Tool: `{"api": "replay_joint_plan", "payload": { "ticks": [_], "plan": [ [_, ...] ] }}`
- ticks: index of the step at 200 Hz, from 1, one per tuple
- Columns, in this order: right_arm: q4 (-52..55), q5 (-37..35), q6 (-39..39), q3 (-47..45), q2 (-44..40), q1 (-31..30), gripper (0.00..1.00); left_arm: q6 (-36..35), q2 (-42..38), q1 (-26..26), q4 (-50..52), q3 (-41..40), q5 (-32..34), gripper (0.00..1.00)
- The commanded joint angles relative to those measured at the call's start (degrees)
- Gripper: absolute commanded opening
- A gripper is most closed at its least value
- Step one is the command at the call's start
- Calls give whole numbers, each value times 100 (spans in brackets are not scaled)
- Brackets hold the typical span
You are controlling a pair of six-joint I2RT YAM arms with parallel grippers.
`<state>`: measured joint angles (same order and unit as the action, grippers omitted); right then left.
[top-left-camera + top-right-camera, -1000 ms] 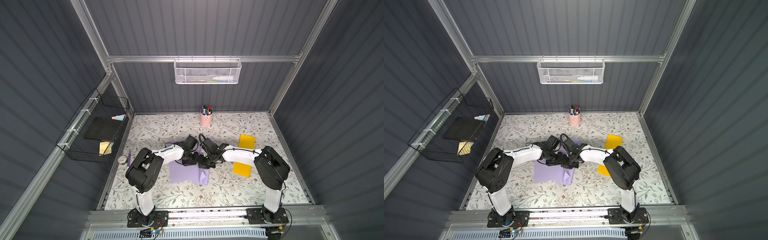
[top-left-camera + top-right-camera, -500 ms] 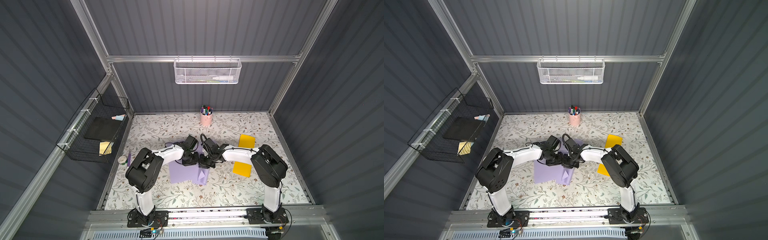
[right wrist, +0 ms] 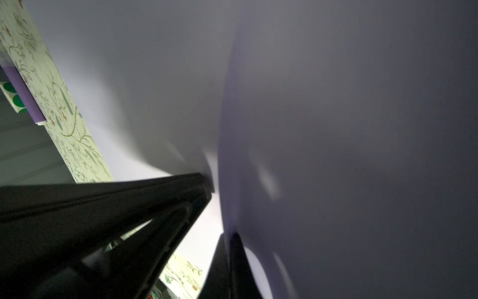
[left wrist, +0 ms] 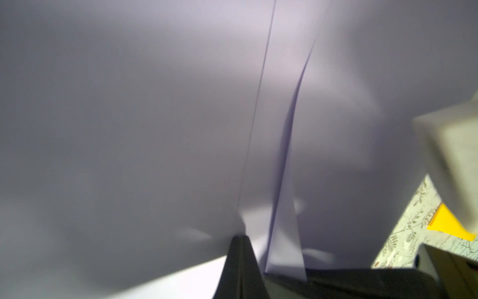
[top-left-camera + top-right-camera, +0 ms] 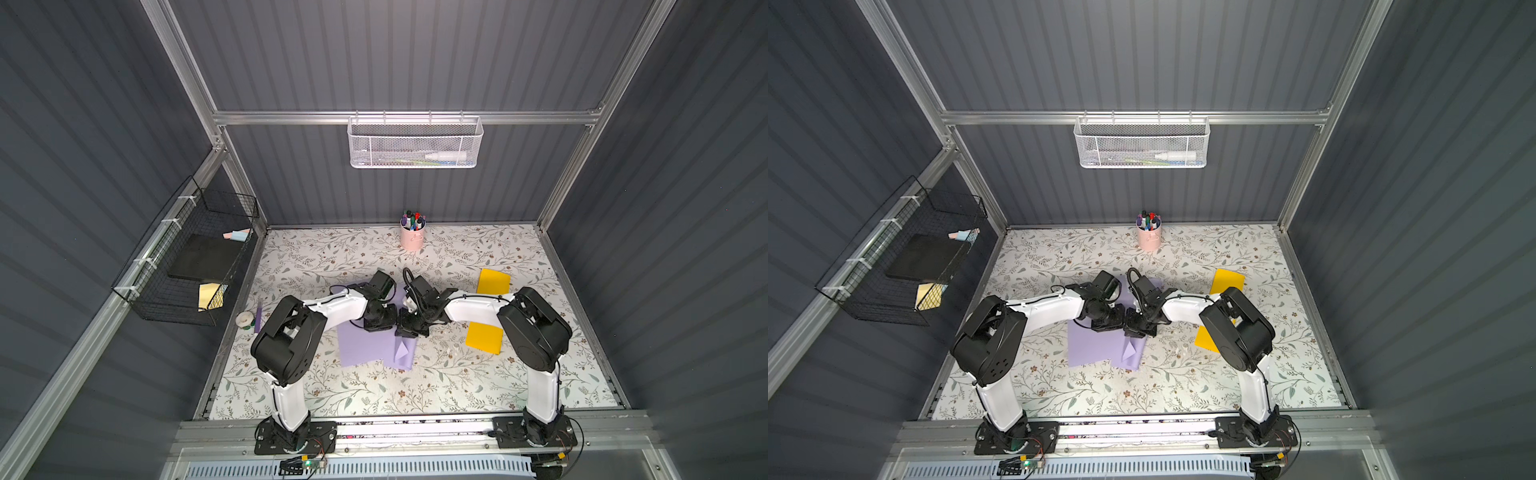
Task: Fold the rectangular paper in half along the long edge
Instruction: Fold the paper.
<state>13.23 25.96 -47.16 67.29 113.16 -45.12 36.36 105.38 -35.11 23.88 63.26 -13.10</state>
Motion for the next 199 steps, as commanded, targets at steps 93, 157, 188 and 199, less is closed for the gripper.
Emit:
{"api": "replay_joint_plan", "payload": {
  "ticks": [93,157,188,199],
  "plan": [
    [-478,173,-107,-664,78,-60,28,30,117,1,644,-133,357,3],
    [-666,233,-127,-918,105,-22,4,-110,-359,286,190,265,-219,5],
    [-682,268,-112,-937,112,1,3,-194,-527,295,10,241,-532,6],
    [-690,270,-105,-937,111,-4,3,-199,-626,295,-94,137,-591,7]
  ]
}}
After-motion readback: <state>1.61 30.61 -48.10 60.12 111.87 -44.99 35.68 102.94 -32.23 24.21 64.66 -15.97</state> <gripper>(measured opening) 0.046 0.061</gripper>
